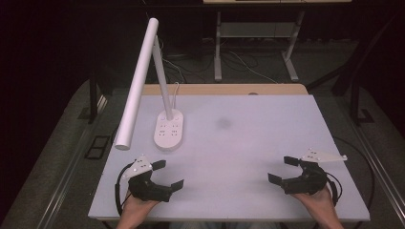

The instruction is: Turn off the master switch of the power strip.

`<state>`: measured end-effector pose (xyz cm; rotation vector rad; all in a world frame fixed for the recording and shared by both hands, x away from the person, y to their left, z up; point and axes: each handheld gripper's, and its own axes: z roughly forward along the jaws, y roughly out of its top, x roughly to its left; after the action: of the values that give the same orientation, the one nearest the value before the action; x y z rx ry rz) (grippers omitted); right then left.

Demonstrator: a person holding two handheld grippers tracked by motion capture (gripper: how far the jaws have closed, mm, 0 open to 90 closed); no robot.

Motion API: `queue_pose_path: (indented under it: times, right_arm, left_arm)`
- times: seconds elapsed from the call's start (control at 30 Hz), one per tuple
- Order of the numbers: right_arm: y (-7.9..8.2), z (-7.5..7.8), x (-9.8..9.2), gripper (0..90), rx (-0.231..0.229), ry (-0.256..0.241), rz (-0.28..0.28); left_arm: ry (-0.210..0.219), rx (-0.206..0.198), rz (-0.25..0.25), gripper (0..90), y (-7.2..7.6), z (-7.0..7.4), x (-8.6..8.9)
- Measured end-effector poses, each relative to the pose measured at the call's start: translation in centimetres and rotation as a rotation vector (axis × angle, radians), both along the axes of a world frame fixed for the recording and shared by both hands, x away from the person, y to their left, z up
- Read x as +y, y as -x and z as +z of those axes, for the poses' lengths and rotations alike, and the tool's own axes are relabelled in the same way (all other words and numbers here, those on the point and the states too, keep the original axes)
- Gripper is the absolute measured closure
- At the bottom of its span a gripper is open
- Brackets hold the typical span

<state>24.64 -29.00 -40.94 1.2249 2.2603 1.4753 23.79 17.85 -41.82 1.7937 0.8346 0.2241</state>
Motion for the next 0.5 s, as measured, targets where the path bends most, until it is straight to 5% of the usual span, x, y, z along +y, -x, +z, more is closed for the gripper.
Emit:
queue_pose_path:
  times: [0.5]
  right_arm:
    - [0.13,-0.21,0.18,0.0,0.018,0.002,0.005]
  left_arm:
    - [-0.007,0.013,0.003,0.0,0.13,0.1,0.14]
